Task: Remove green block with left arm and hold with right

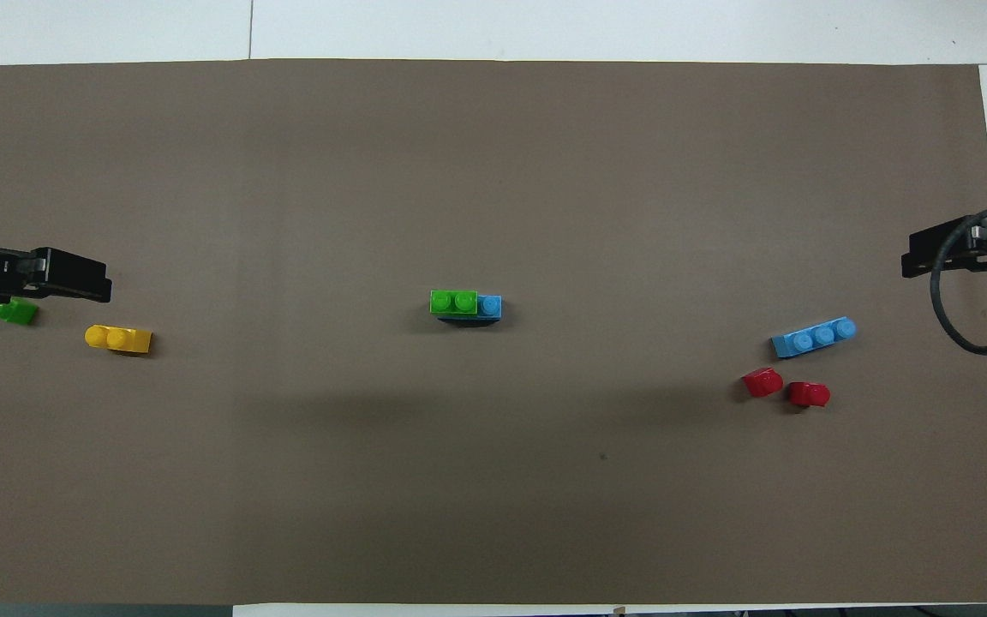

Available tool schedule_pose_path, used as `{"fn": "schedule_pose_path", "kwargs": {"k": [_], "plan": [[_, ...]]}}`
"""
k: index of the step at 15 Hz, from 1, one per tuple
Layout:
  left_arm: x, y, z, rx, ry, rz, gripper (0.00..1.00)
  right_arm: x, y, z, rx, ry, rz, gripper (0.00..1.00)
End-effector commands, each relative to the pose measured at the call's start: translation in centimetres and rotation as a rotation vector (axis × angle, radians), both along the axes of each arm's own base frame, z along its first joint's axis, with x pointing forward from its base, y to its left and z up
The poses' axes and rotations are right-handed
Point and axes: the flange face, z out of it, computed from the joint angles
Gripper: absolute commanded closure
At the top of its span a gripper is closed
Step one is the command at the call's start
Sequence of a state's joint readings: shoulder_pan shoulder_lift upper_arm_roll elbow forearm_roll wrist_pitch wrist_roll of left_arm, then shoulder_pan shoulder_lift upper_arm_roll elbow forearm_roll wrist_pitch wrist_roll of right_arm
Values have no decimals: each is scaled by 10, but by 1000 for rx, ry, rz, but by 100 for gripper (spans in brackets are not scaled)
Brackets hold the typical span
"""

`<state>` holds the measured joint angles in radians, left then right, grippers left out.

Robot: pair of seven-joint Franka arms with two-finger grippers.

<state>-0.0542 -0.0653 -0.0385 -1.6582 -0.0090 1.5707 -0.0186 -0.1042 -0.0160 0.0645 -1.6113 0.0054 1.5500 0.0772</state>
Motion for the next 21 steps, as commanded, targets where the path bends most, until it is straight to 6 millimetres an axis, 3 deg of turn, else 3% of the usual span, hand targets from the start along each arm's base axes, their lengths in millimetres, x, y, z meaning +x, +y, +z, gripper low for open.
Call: {"fn": "schedule_pose_path", "kwargs": {"k": [1,3,6,12,14,18,21], "plan": [[0,4,5,9,0,-9,0,-7,-11,-9,-25,-10,-5,0],[0,7,4,10,5,5,0,-11,-20,-15,-27,-19,-24,0],[0,8,2,9,11,8,0,-3,-11,-29,-28,-77,-159,0],[-8,-4,-1,15,23,59,0,19,64,-64,95,-86,-634,0],[-8,-5,-2,15,24,94,0,26,77,-77,166,-39,-748,0],[-16,-37,-9,22,15,233,0,33,97,-102,330,173,-1186,0],[-27,-69,-20,19,-11,396,0,28,132,-133,288,244,-1221,0]]}}
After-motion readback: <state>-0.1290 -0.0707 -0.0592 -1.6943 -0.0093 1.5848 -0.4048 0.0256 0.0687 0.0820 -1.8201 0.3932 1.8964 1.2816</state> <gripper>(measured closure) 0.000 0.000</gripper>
